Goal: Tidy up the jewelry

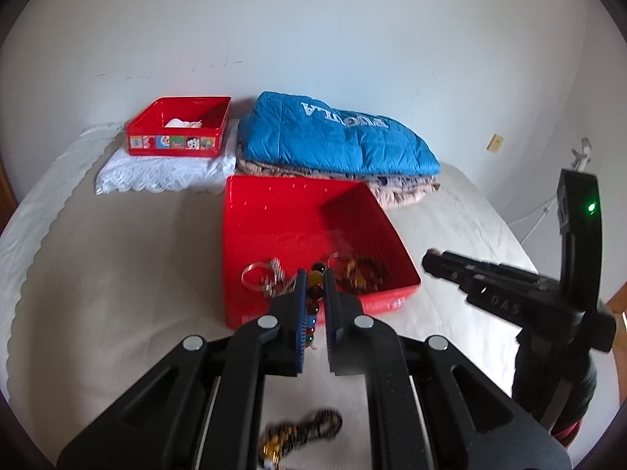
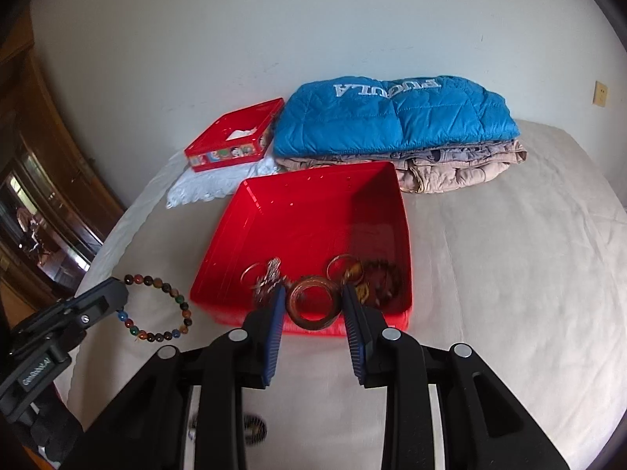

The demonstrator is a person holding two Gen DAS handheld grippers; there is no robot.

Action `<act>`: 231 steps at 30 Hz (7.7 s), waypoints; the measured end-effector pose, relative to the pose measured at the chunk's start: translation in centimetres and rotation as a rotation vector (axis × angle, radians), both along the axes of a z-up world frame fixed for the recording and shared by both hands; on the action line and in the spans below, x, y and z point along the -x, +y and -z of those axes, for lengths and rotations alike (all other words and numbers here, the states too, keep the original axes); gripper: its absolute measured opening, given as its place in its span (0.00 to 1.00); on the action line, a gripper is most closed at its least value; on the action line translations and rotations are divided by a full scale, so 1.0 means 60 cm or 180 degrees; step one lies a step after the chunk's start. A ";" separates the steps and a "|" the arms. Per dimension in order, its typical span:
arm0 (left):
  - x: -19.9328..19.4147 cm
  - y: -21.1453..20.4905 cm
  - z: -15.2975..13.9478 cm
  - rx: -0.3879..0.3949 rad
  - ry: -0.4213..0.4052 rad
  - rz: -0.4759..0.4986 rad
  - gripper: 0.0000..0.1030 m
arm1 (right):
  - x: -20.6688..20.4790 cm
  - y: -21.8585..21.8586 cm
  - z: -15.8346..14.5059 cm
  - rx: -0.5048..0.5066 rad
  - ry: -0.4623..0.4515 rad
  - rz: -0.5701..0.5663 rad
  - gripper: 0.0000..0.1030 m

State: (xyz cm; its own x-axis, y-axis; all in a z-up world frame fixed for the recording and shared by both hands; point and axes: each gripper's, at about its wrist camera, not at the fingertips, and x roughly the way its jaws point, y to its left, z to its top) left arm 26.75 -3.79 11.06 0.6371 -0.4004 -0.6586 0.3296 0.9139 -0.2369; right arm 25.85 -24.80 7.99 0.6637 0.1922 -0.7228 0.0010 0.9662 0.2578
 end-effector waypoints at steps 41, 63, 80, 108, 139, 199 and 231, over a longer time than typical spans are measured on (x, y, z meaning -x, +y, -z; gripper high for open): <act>-0.166 -0.025 0.081 -0.0372 -0.0063 -0.0469 0.82 | -0.111 -0.047 0.059 0.0312 -0.0110 0.0437 0.91; -0.028 0.005 0.027 -0.0558 -0.0349 -0.0564 0.93 | -0.017 -0.016 0.045 0.0342 0.0022 0.0159 0.96; 0.084 0.101 0.093 -0.0690 -0.0155 -0.0657 0.94 | 0.103 0.064 0.091 0.0049 0.0315 -0.0265 0.96; 0.067 0.200 0.192 -0.0507 0.0402 -0.0799 0.94 | 0.119 0.225 0.216 0.0247 0.1046 -0.0685 0.82; 0.054 0.191 0.220 -0.0567 0.0573 -0.0751 0.94 | 0.165 0.123 0.095 -0.0356 0.0187 -0.0619 0.09; 0.045 -0.070 0.227 -0.0711 0.0733 0.0237 0.93 | 0.145 -0.093 0.187 -0.0618 0.0524 0.0048 0.05; 0.045 -0.108 0.246 -0.0463 0.0988 0.0438 0.16 | 0.119 -0.102 0.219 -0.0688 0.0575 0.0197 0.44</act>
State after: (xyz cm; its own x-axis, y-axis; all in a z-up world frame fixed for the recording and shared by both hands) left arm 24.07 -10.26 -3.67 0.3447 -0.3563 -0.8685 0.3844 0.8976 -0.2156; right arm 18.69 -30.95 -5.14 0.5432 0.3177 -0.7772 0.1229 0.8856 0.4479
